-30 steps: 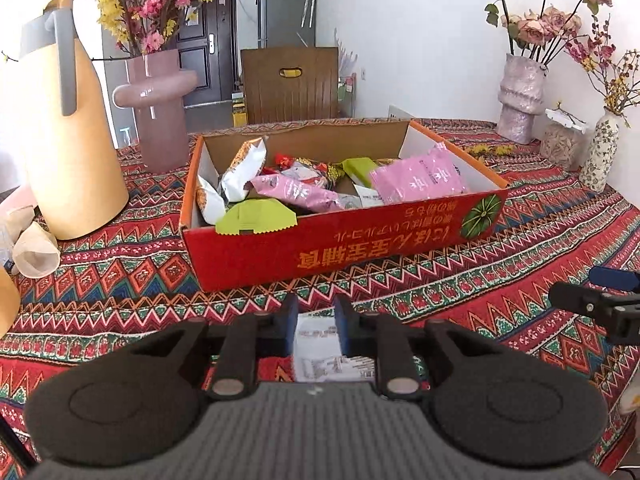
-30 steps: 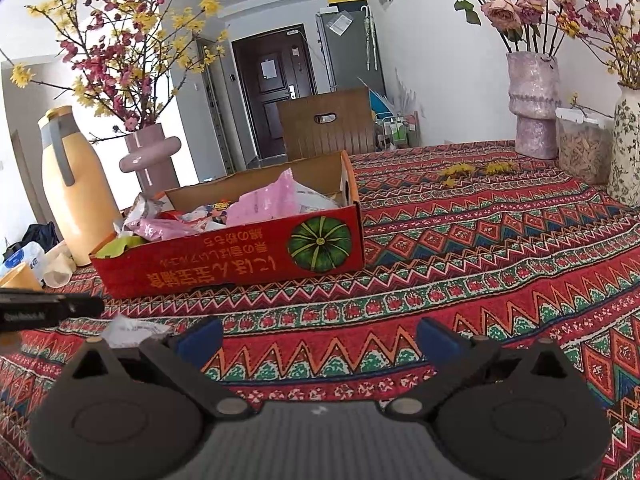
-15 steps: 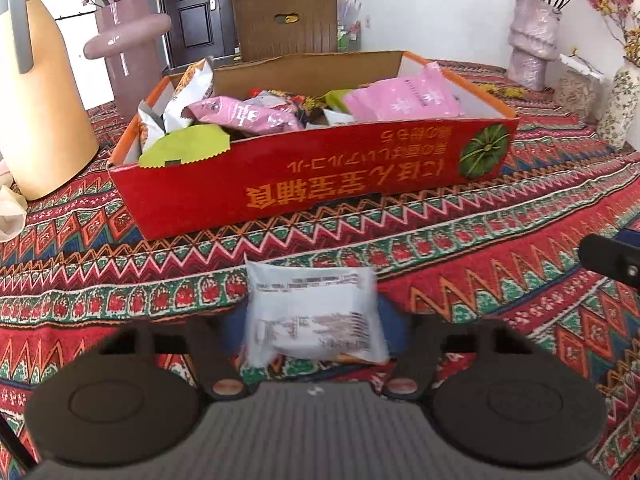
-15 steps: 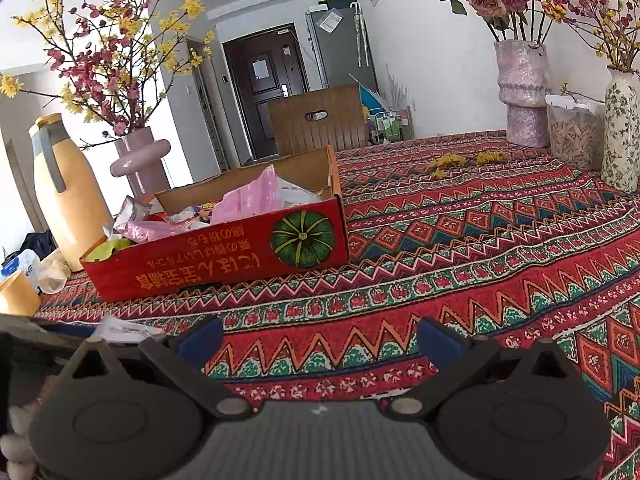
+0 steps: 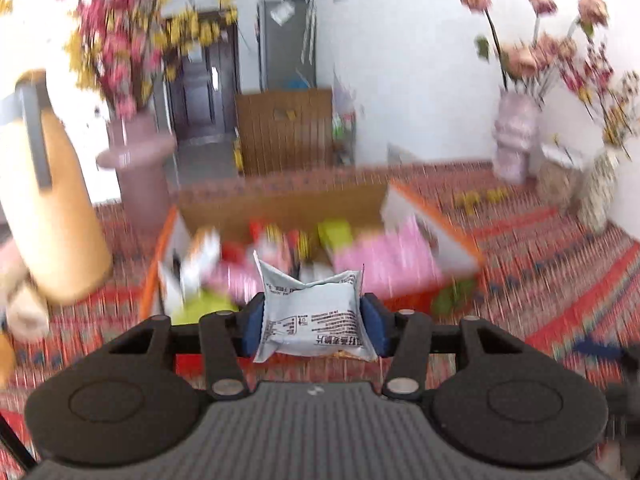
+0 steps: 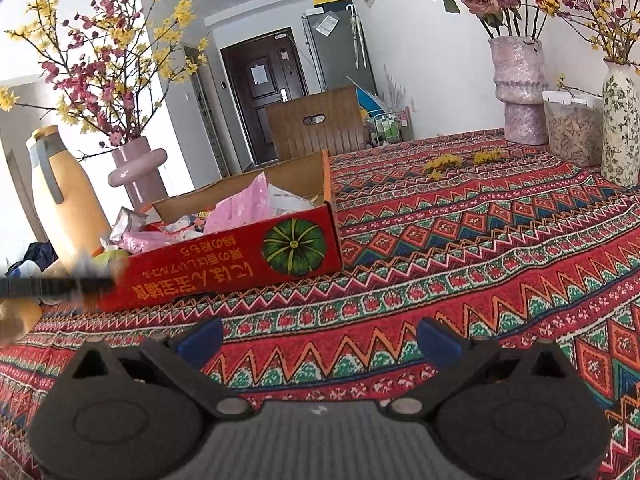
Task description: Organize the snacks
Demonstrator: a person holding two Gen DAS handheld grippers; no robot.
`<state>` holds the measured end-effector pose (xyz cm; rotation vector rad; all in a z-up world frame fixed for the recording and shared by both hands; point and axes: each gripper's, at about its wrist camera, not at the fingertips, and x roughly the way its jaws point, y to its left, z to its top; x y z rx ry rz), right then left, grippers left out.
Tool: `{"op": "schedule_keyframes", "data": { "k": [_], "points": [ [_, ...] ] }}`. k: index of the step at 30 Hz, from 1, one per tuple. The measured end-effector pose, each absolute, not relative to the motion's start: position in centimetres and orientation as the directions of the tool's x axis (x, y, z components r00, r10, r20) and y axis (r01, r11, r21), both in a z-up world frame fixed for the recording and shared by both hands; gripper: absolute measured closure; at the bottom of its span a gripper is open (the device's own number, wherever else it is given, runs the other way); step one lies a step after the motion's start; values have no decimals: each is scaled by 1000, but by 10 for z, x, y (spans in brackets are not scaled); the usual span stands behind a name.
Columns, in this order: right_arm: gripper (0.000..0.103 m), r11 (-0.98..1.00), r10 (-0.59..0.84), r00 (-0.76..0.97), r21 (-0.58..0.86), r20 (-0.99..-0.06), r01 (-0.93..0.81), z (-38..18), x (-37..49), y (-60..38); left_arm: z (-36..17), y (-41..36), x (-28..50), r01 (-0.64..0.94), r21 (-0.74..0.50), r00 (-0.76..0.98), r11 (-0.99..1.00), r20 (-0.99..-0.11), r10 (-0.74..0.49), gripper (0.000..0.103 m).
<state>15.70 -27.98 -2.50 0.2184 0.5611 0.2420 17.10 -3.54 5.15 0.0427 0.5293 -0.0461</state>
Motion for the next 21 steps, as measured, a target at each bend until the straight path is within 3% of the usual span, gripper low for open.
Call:
{"op": "schedule_keyframes", "data": {
  "k": [7, 10, 12, 14, 21],
  "points": [
    [0, 953, 268, 838, 262, -476, -156, -18, 163, -289, 48, -39, 241, -43, 34, 853, 998, -519, 55, 47],
    [0, 955, 256, 844, 258, -471, -146, -16, 169, -294, 39, -36, 248, -68, 37, 848, 997, -524, 77, 31],
    [0, 956, 251, 846, 255, -470, -142, -16, 173, -296, 40, -32, 244, -78, 27, 855, 997, -512, 81, 12],
    [0, 957, 249, 847, 254, -470, -140, -15, 176, -296, 46, -29, 232, -86, 22, 874, 996, -479, 86, 0],
    [0, 956, 256, 848, 251, -463, -152, -11, 168, -291, 71, -17, 167, -69, 18, 916, 997, -395, 70, 0]
  ]
}}
